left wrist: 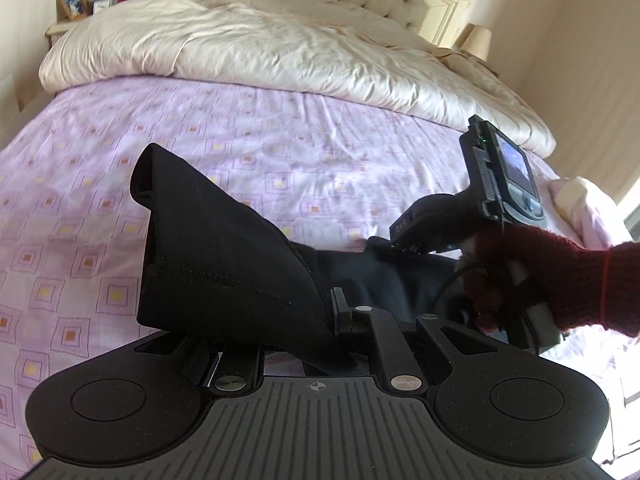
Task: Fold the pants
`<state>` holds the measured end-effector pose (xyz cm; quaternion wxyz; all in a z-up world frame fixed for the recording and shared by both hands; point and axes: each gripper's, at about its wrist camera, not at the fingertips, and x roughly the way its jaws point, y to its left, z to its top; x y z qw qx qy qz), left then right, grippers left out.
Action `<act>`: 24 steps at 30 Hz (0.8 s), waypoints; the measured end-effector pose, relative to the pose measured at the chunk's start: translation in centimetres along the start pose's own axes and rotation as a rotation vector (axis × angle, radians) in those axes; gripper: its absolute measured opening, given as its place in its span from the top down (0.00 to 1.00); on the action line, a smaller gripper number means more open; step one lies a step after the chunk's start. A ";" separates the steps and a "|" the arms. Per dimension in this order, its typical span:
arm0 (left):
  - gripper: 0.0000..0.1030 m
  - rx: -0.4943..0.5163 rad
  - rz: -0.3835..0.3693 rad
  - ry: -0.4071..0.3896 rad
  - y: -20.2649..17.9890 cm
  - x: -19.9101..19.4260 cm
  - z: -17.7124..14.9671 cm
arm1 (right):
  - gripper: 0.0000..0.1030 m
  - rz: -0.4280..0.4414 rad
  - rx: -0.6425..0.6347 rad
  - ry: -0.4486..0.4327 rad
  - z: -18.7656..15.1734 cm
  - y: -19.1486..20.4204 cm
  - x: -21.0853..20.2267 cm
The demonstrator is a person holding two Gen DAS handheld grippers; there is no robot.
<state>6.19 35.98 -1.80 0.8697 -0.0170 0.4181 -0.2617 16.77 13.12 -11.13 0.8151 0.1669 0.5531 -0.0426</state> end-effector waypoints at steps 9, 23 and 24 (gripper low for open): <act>0.87 0.079 -0.048 -0.067 -3.9 -1.6 2.0 | 0.96 0.138 0.057 -0.046 -5.9 -2.3 -6.5; 0.88 0.202 -0.113 -0.039 -17.5 2.3 2.1 | 0.94 0.239 0.121 0.003 -12.9 -9.5 -10.2; 0.88 0.205 -0.114 -0.032 -18.6 2.9 1.9 | 0.93 0.238 0.136 -0.012 -12.9 -10.8 -11.0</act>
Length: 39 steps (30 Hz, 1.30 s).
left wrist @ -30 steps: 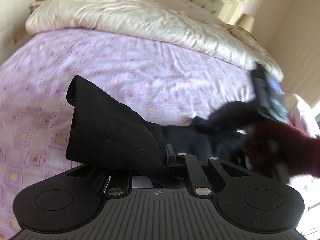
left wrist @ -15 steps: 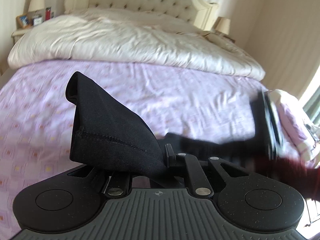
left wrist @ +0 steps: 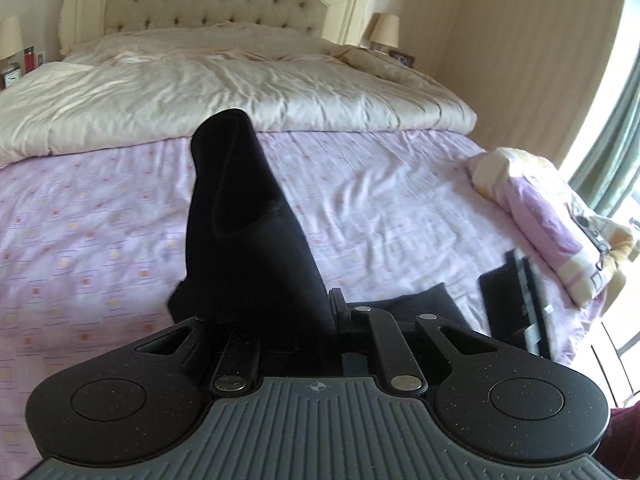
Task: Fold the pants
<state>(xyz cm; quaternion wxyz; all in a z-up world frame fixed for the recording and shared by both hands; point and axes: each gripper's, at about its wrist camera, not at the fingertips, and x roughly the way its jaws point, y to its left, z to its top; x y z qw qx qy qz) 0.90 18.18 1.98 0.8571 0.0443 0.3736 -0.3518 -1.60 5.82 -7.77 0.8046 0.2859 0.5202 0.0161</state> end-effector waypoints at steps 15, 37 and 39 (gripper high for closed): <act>0.76 0.024 -0.046 0.212 -12.4 11.8 -2.2 | 0.87 -0.173 0.081 -0.010 -0.2 -17.0 -8.6; 0.55 -0.153 0.192 0.142 -8.5 6.0 -2.8 | 0.43 -0.041 -0.001 -0.114 4.0 -19.3 -9.6; 0.55 -0.202 0.236 0.153 -7.1 5.0 -3.7 | 0.43 -0.034 -0.015 -0.098 4.1 -18.9 -8.6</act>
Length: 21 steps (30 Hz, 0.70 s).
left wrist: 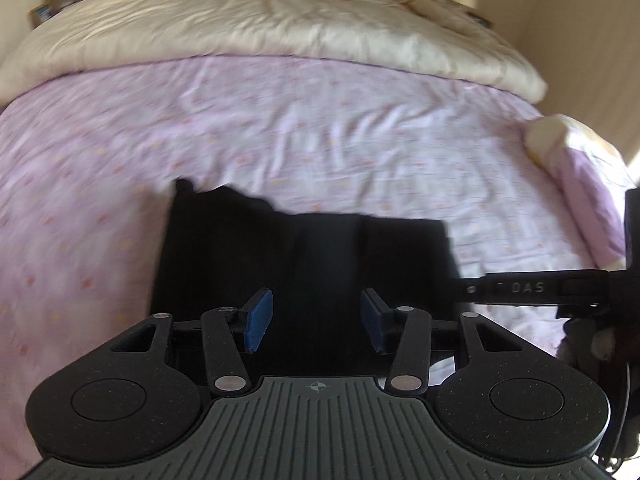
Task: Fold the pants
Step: 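Lower the folded trousers onto the bed and open both grippers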
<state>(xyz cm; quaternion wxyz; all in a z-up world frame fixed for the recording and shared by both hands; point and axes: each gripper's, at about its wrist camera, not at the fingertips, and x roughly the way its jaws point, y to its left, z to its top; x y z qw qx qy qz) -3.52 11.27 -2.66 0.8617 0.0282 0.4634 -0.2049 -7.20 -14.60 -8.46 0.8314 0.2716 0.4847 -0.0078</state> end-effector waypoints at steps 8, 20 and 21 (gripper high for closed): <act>0.55 -0.114 0.109 0.058 3.8 -1.7 -2.1 | 0.43 0.006 -0.032 0.063 -0.5 -0.1 2.9; 0.55 -0.077 0.102 0.081 4.0 -1.5 -1.0 | 0.88 -0.032 -0.216 -0.020 0.5 5.2 -1.5; 0.55 -0.071 0.098 0.081 4.0 -1.3 -0.7 | 0.88 -0.054 -0.217 -0.023 0.6 5.2 -1.9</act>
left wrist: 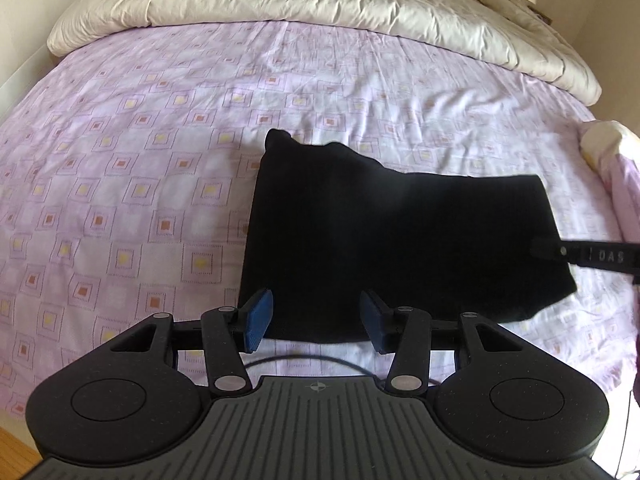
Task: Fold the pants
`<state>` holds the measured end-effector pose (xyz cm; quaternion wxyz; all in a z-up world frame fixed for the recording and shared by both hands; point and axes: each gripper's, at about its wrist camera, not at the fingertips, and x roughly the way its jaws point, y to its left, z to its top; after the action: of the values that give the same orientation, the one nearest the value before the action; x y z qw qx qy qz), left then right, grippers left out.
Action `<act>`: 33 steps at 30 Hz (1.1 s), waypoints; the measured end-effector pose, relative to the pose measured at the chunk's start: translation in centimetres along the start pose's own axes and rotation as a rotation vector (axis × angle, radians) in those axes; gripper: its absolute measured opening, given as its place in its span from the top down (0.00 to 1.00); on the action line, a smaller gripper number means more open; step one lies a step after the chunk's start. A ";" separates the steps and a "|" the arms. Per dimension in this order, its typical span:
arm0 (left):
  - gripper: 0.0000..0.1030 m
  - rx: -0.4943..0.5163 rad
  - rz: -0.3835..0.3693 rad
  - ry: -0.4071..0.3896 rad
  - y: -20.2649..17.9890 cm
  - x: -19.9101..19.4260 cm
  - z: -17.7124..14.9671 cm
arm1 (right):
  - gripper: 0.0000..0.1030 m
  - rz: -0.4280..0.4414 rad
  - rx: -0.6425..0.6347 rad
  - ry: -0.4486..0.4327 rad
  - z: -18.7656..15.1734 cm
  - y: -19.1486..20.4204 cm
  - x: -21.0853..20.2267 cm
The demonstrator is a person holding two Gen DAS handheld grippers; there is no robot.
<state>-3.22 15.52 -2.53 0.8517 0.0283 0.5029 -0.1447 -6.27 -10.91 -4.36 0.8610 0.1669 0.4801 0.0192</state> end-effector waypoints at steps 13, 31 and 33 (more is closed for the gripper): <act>0.55 0.138 -0.030 0.059 -1.3 5.8 7.3 | 0.83 -0.130 0.106 0.151 -0.3 -2.9 4.8; 0.47 0.115 0.087 0.205 2.5 14.9 11.6 | 0.77 -0.158 0.056 0.247 0.7 -2.3 6.9; 0.40 0.102 0.082 0.223 2.9 15.7 11.9 | 0.75 -0.162 0.092 0.265 0.8 -2.7 7.5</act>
<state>14.73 12.60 -10.50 0.7932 0.1079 0.5848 -0.1312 -1.97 -12.23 -10.96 0.7802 0.1628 0.6019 -0.0502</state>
